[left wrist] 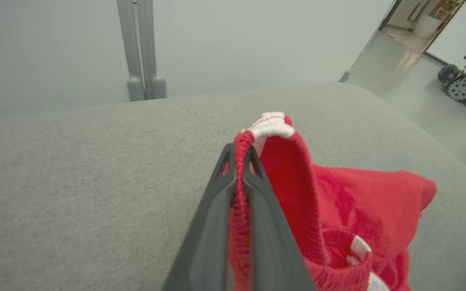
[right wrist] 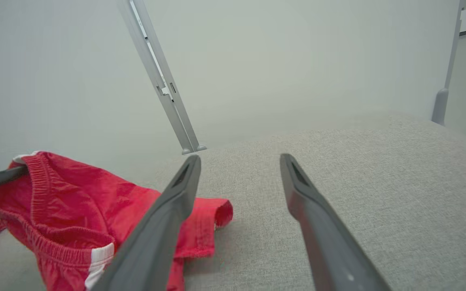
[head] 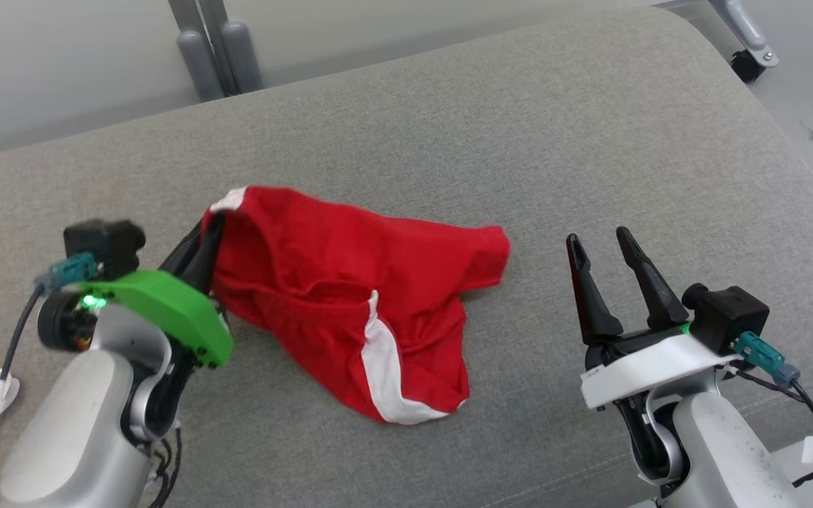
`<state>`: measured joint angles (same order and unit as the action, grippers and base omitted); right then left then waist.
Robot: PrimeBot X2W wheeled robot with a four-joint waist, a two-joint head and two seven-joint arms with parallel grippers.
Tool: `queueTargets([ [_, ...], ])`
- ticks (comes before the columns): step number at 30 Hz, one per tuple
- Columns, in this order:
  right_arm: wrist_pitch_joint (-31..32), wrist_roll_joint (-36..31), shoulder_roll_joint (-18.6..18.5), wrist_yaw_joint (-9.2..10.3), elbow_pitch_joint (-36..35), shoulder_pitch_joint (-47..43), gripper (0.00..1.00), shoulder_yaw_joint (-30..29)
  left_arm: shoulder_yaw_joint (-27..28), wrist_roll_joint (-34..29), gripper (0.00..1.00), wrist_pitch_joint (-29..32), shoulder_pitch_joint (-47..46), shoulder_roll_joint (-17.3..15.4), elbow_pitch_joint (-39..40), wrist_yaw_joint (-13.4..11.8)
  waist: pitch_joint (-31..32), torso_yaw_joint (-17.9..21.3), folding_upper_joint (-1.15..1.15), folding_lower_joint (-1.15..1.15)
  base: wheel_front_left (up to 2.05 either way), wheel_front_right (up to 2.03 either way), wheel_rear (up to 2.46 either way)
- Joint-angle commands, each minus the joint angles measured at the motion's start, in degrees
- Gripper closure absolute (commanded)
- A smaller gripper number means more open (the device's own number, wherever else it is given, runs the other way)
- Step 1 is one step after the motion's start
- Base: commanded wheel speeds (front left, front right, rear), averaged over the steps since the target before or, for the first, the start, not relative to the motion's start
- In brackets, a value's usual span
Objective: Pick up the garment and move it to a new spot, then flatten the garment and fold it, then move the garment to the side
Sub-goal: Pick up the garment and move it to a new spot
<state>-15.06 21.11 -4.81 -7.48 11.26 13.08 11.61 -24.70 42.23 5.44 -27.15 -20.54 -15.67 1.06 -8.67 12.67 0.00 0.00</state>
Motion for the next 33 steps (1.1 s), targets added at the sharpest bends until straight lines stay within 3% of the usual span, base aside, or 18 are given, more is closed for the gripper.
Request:
queueTargets([
  [1, -0.1, 0.3, -0.2, -0.02, 0.0, 0.2, 0.0, 0.0, 0.6, -1.0, 1.0, -2.3, 1.2, -0.8, -2.0, -0.5, -0.7, 0.0, 0.0, 0.0, 0.0, 0.0, 0.0],
  [6, -0.1, 0.2, -0.9, -0.02, 0.6, 0.4, 0.0, 0.5, 1.7, -2.1, 1.0, -10.3, 3.3, 0.1, -12.0, -0.8, -0.8, -1.1, 0.0, 0.0, 0.0, 0.0, 0.0],
  [7, -0.1, 0.2, -1.0, -0.02, 0.8, 0.4, 0.0, 0.7, 1.6, -2.3, 0.56, -10.8, 3.2, 0.4, -13.9, -0.7, -0.7, -1.3, 0.0, 0.0, 0.0, 0.0, 0.0],
  [8, -0.1, 0.2, -1.1, -0.02, 0.9, 0.4, 0.0, 1.0, 1.4, -2.5, 0.0, -11.7, 2.9, 0.8, -15.8, -0.5, -0.4, -1.6, 0.0, 0.0, 0.0, 0.0, 0.0],
  [14, -0.1, 0.4, -2.1, -0.02, 1.6, -0.8, 0.0, 2.0, 1.0, -3.5, 0.0, -16.9, 1.6, 2.2, -21.2, 0.9, 1.8, -3.7, 0.0, 0.0, 0.0, 0.0, 0.0],
  [18, -0.1, 0.5, -2.7, -0.02, 2.1, -1.2, 0.0, 2.1, 1.5, -4.7, 0.0, -19.1, 2.8, 1.7, -20.5, 0.1, 3.6, -4.6, 0.0, 0.0, 0.0, 0.0, 0.0],
  [26, -0.1, 0.2, -3.6, -0.02, 1.1, -2.7, 0.0, 1.2, 5.6, -7.8, 0.0, -20.6, 10.2, 0.5, -8.3, -4.7, 5.5, -5.6, 0.0, 0.0, 0.0, 0.0, 0.0],
  [33, -0.1, 0.7, -4.0, -0.02, 0.6, -5.8, 0.0, -1.0, 11.7, -13.4, 0.0, -20.6, 20.5, 3.8, 5.2, -9.3, 7.9, -7.1, 0.0, 0.0, 0.0, 0.0, 0.0],
])
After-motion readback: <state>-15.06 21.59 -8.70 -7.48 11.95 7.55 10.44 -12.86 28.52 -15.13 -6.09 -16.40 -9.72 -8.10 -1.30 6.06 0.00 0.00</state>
